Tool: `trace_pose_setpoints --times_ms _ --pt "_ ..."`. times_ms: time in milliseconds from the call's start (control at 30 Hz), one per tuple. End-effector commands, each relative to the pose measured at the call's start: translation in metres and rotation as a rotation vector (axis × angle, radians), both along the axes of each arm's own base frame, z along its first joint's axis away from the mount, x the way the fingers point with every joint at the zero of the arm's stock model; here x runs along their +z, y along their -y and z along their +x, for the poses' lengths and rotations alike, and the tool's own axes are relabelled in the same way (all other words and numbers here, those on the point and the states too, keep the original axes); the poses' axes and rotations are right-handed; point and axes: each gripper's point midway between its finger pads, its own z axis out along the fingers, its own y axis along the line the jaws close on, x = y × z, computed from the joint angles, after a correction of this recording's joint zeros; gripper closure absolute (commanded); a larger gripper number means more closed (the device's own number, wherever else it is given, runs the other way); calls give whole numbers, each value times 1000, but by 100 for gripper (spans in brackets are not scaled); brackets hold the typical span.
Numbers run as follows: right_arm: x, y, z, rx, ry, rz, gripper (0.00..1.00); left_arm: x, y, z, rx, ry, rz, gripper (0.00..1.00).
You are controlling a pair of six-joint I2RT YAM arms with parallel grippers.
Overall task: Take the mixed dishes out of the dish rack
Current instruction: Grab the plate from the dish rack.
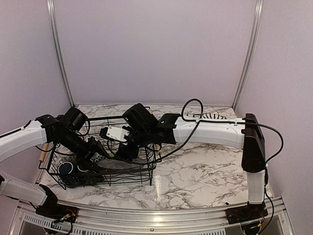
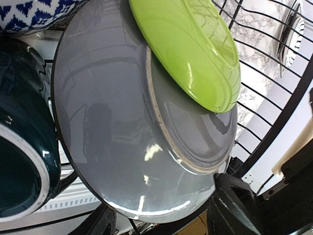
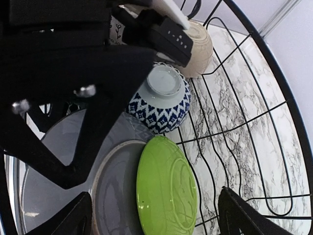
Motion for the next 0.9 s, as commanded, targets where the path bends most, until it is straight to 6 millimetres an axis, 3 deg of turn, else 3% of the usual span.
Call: trace_pose_setpoints --times_ms 0,433,600,733,867 --pt "17 2 -17 40 34 10 14 19 18 30 49 130 -126 34" --pt "35 8 -47 192 74 -3 17 30 15 52 54 177 -110 33" --pt "15 19 -30 145 155 -114 22 34 14 57 59 193 -105 33" --pt "8 12 -17 112 193 -137 26 32 15 57 55 186 -108 33" --pt "6 5 -2 63 255 -126 35 33 15 57 52 188 -112 33"
